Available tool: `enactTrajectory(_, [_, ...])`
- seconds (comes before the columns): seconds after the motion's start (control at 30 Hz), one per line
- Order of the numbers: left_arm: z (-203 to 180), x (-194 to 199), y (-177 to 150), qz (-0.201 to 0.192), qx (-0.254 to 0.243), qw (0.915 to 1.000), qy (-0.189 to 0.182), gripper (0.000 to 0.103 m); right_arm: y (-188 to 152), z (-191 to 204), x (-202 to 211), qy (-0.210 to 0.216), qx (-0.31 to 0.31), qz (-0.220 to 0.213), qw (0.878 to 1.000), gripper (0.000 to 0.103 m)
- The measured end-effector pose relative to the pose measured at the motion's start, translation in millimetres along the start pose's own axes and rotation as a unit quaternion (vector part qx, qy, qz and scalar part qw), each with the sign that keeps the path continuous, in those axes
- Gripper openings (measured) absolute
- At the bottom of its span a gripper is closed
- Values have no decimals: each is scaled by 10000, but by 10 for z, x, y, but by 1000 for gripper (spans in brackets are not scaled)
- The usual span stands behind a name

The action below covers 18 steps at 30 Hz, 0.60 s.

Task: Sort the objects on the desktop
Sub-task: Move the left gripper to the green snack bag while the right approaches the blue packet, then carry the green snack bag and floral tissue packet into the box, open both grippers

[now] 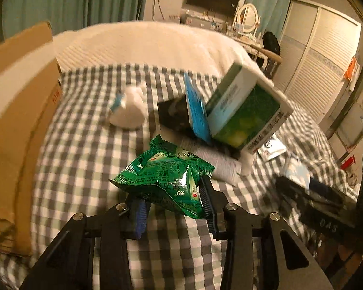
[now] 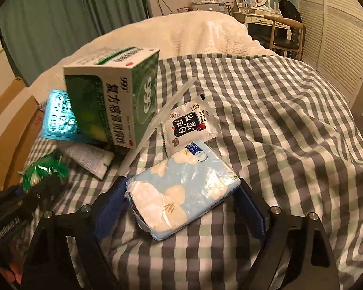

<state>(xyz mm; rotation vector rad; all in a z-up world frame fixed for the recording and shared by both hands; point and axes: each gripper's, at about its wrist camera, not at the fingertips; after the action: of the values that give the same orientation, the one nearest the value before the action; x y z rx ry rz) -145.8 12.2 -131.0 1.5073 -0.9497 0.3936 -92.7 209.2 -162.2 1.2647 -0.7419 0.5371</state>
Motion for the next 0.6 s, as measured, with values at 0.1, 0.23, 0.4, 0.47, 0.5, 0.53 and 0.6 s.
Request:
enactTrajectory(0.1, [13, 99, 44, -75, -68, 9999, 47, 40, -39, 15, 145, 86, 29, -66, 9999, 87])
enactTrajectory(0.23, [29, 201, 57, -83, -95, 9999, -37, 38, -102, 98, 333, 173, 232, -4, 9996, 87])
enactTrajectory(0.4, [-17, 414, 172, -332, 1, 9994, -125, 38, -196, 211, 627, 155, 419, 96, 9990, 87])
enactTrajectory(0.47, [2, 554, 247, -479, 18, 9988, -109, 38, -205, 257, 788, 173, 513, 48, 9985, 87])
enactTrajectory(0.5, [21, 643, 287, -574, 29, 9983, -80, 38, -204, 290, 868, 184, 562, 29, 9982, 87])
enactTrajectory(0.53, [57, 742, 339, -655, 57, 9978, -39, 38, -180, 339, 963, 193, 628, 10, 9978, 87])
enactTrajectory(0.6, [169, 924, 467, -804, 206, 9965, 36, 38, -114, 434, 1094, 246, 740, -58, 9969, 87])
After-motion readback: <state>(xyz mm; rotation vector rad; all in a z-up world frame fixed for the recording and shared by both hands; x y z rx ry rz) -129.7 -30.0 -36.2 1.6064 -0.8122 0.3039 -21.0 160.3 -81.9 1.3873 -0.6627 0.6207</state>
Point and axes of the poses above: each gripper's, at about its wrist camera, not at the fingertips, and x roughly against the way its jaws point, z to its left, y to its top, and after that the axes turned 2 degrees about x, right-handed
